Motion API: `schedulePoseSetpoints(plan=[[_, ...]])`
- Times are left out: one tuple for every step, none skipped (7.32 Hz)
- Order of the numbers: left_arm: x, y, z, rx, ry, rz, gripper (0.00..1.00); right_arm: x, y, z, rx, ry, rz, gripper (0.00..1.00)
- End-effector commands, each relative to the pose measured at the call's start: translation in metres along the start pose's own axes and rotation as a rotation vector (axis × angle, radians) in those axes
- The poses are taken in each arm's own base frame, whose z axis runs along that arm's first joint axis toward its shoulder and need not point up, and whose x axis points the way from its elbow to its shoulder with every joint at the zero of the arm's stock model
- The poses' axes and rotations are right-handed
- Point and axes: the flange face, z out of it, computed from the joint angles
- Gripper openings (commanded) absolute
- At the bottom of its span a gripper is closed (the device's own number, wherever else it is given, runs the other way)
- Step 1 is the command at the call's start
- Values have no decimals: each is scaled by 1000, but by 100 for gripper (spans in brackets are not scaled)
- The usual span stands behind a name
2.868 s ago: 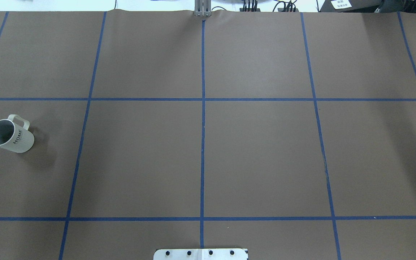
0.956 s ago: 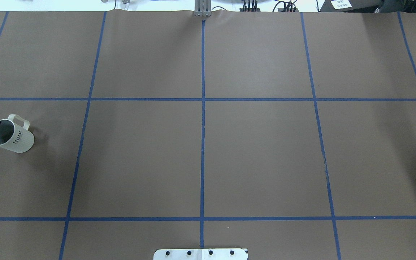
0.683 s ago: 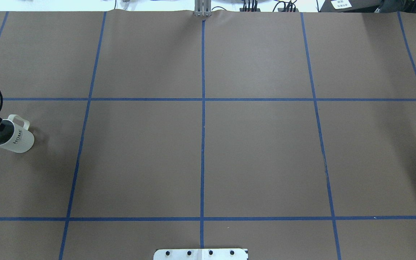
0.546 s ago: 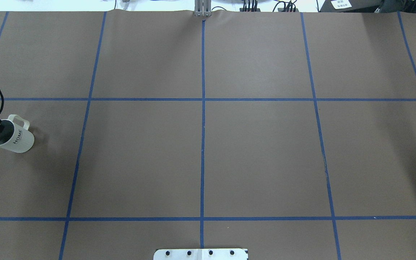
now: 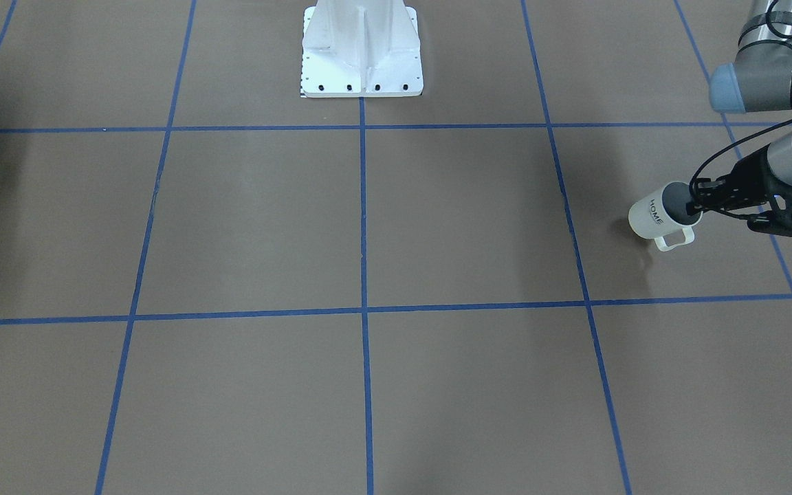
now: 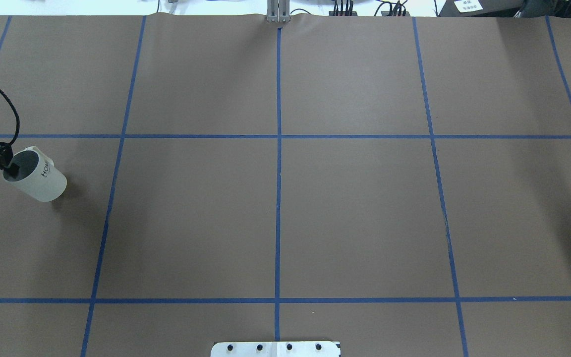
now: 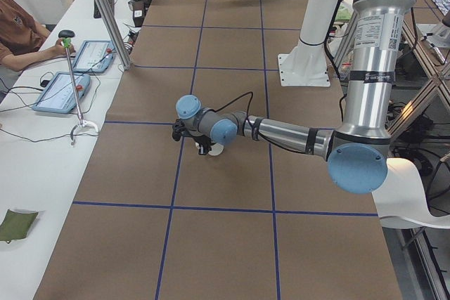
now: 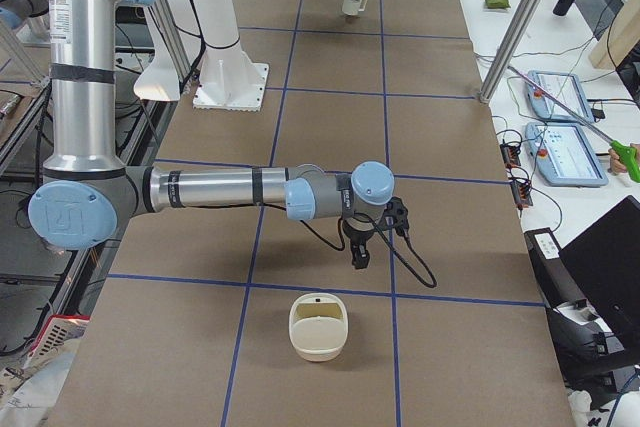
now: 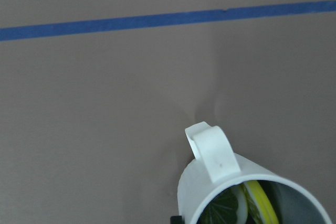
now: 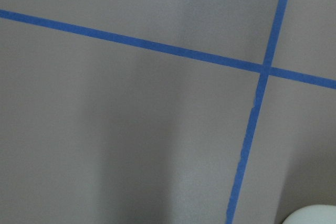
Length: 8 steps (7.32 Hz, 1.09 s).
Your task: Left arm hands cup to right arm to dump lemon
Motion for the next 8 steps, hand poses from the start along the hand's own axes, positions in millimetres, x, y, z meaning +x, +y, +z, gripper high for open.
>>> schedulePoseSetpoints(plan=[[87,-32,-50,15,24,-152,0,-42,-34,-7,53,-14,34,100],[131,-44,-67,41,56,-251,0,-81,-46,6,124,-45,54,100],[188,-51,-65,31,84,-343,0,-134,-62,20,200,-89,117,100],[246,-53,-60,18,106,-386,0,-197,-73,47,233,-111,181,100],[302,-60,-64,51,116,-471,0,-269,-86,69,272,-142,250,100],[350,-59,-51,64,110,-517,0,-329,-91,76,291,-182,288,100],[387,-74,-51,78,114,-570,0,-397,-88,86,338,-209,268,100],[419,-91,-51,78,117,-630,0,-472,-65,98,467,-219,262,100]])
